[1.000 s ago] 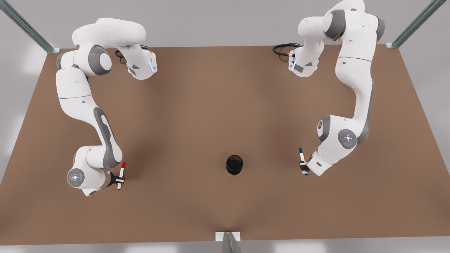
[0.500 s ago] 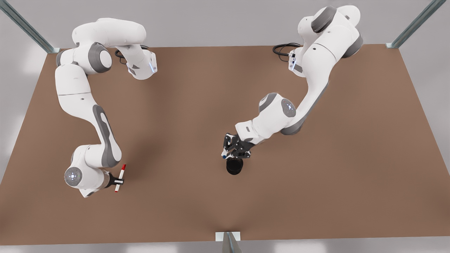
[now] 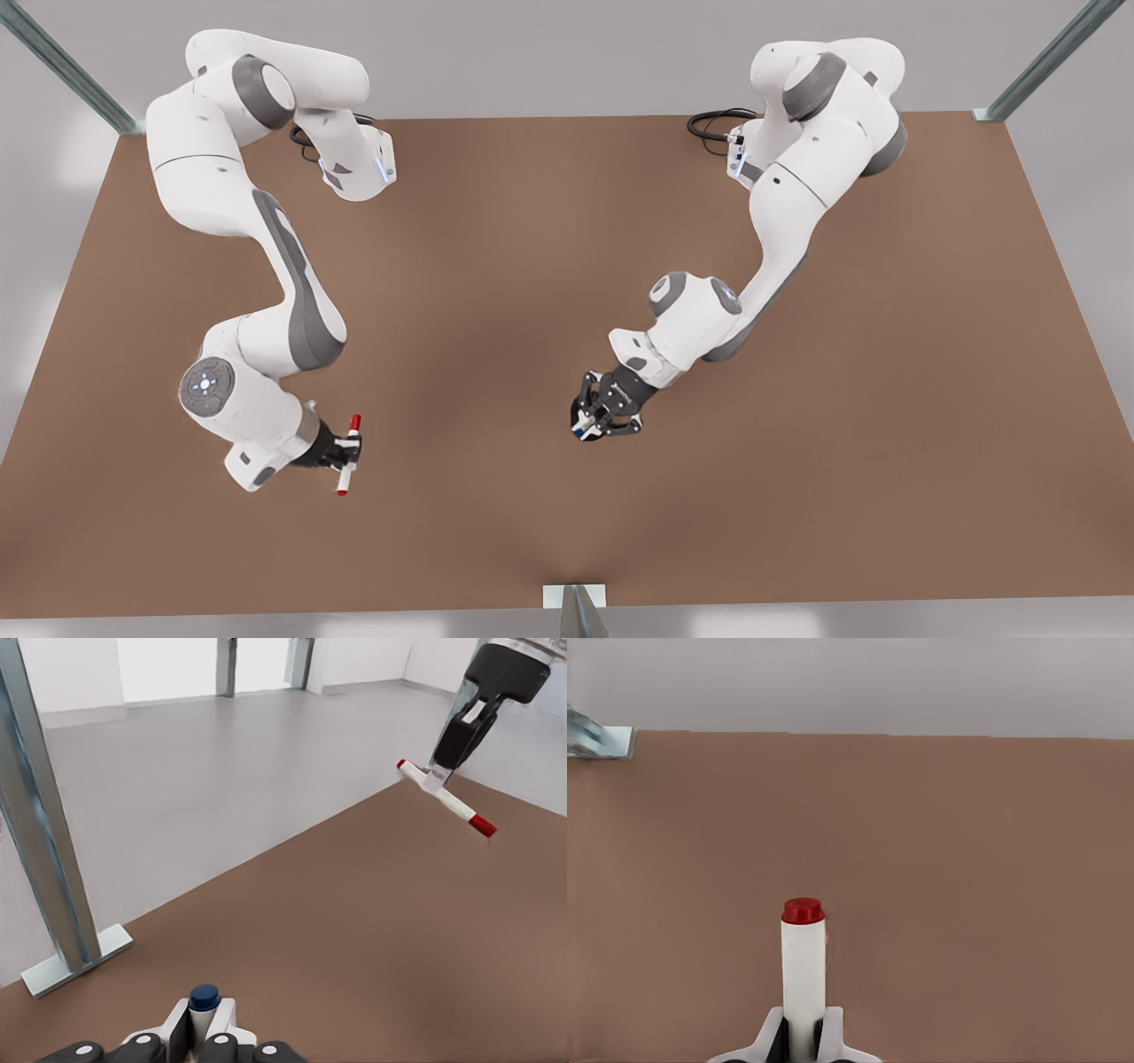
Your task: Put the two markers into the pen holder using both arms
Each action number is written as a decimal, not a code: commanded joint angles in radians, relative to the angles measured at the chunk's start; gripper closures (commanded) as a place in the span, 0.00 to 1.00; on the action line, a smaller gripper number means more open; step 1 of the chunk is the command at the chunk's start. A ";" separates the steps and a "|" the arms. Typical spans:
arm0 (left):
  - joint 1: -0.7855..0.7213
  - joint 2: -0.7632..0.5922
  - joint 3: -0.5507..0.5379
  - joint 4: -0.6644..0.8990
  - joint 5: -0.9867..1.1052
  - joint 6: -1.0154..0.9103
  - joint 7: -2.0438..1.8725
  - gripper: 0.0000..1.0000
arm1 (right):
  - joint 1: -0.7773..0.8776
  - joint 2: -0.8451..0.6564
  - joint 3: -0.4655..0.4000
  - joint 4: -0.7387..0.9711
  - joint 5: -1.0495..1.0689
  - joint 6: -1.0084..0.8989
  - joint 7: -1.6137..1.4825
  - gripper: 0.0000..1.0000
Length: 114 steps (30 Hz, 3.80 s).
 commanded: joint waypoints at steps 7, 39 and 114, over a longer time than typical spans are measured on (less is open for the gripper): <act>-0.012 0.021 0.001 -0.043 0.015 0.117 0.307 0.79 | 0.101 -0.004 0.044 0.050 -0.012 0.067 0.114 0.78; 0.410 -0.193 -0.106 0.196 0.189 -1.065 -0.004 0.00 | 0.216 0.009 0.111 0.045 -0.004 0.465 0.204 0.78; 0.155 -0.504 0.515 0.161 0.061 -1.484 -0.724 0.00 | 0.629 0.135 -0.331 -0.162 -0.411 1.065 0.224 0.00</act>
